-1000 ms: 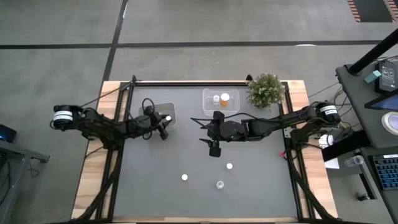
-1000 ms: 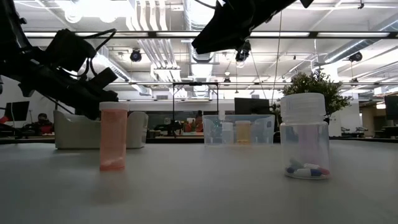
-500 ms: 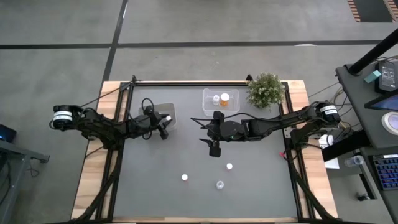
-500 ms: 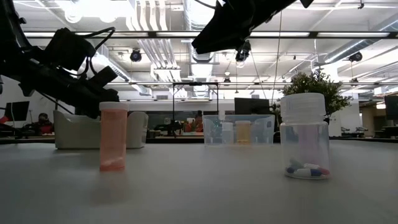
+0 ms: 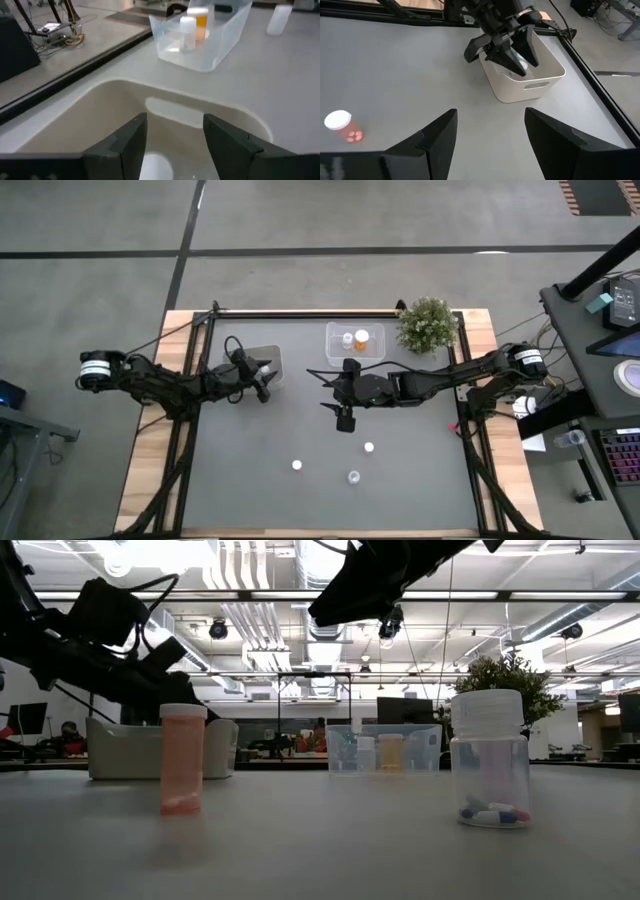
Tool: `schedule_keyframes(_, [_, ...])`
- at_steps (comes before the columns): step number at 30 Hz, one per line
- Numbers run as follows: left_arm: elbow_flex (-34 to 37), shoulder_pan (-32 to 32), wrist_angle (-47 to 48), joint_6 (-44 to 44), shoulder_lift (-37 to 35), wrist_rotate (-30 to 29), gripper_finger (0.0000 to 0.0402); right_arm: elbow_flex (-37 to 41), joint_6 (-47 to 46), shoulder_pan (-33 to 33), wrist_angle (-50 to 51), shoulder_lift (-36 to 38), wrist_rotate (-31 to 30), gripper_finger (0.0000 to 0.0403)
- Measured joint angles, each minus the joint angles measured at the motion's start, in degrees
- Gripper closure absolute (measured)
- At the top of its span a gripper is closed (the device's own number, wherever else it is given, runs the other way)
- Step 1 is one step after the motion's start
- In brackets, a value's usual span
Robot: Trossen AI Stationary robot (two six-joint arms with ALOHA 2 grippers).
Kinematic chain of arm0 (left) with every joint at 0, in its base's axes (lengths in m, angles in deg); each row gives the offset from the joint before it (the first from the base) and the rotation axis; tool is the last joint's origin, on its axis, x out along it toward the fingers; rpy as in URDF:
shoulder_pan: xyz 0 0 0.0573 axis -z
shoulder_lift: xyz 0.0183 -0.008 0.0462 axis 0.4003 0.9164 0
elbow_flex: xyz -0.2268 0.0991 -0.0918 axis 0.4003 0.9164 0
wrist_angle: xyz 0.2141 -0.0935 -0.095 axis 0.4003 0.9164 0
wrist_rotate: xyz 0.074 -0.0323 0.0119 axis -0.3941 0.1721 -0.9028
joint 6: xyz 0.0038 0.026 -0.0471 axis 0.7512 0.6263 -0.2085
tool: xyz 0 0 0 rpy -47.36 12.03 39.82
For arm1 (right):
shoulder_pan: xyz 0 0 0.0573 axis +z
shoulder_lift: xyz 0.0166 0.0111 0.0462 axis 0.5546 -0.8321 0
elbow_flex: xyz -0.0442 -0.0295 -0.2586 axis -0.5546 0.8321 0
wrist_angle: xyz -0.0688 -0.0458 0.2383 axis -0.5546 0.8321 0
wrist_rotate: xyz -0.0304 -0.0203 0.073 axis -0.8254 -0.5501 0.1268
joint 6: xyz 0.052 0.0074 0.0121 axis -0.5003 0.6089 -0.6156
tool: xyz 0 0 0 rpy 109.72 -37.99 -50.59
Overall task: Pick and place medicine bottles into bin by pill shape (circle, oval)
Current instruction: Put the small red pill bottle into the gray bin
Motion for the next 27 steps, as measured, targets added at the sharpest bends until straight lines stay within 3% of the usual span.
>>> schedule_keyframes(8, [-0.02,0.04,0.03,0.02,-6.3,0.04,0.0221,-0.02,-1.76,0.2,0.94,0.1,0.02,0.0179])
schedule_keyframes(16, [-2.44,0.98,0.03,0.0,-14.67,4.1,0.0221,-0.04,-6.66,3.1,10.89,2.32,0.22,0.0179])
schedule_keyframes(27, [-10.2,11.74,0.88,0.92,-16.97,6.34,0.0221,0.92,-8.0,9.8,15.23,2.89,0.07,0.0179])
